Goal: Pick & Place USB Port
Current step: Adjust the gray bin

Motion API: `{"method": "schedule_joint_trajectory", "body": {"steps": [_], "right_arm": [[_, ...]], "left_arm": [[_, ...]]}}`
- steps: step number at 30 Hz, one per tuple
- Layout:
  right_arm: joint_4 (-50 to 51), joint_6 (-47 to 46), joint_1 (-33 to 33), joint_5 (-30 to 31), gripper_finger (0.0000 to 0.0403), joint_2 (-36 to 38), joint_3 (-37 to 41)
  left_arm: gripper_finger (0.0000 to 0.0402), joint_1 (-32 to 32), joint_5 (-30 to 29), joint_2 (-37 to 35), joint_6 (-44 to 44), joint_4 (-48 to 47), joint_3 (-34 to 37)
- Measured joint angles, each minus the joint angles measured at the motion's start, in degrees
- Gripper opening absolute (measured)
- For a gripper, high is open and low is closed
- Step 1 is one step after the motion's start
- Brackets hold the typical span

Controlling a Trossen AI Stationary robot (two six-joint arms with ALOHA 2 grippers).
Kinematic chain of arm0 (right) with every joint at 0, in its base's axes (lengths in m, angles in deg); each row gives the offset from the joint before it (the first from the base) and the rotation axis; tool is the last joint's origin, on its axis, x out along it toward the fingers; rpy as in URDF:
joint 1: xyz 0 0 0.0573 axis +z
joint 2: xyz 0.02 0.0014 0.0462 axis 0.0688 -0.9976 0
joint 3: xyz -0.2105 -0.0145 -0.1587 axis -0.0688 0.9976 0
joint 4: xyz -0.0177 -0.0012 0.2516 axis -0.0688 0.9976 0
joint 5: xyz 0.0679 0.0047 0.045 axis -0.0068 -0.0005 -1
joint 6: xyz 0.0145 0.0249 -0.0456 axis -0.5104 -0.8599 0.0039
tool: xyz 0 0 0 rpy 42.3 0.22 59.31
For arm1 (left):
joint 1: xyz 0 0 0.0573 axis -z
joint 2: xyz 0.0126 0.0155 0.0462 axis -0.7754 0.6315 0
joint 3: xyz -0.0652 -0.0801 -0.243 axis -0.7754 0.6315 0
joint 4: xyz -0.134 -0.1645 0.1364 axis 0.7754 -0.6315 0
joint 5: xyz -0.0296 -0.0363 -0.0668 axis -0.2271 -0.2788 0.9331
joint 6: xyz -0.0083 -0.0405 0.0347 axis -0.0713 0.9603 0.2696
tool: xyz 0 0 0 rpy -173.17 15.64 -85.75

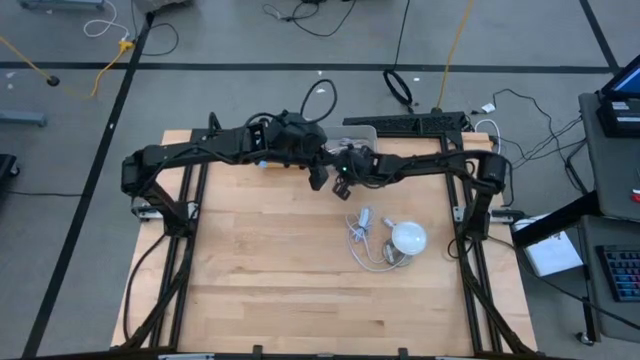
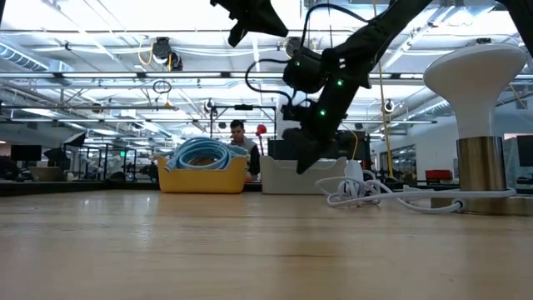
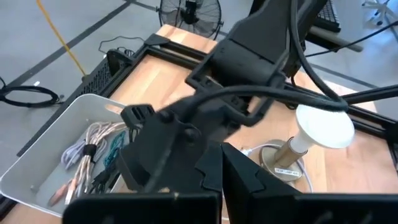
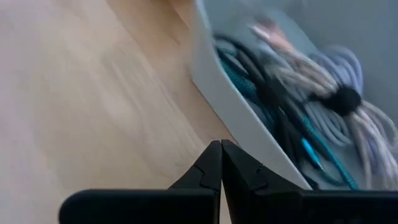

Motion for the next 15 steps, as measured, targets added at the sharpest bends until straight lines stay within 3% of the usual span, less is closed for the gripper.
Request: {"method": "schedule_joint_trajectory", "body": {"steps": [15], "right_arm": [[-2.5, 0.6, -2.9, 1.8, 0.0000, 0.1, 1.5]], "left_arm": [[0.0000, 1.6, 0.0, 0.1, 0.0, -0.5, 0.0]]}}
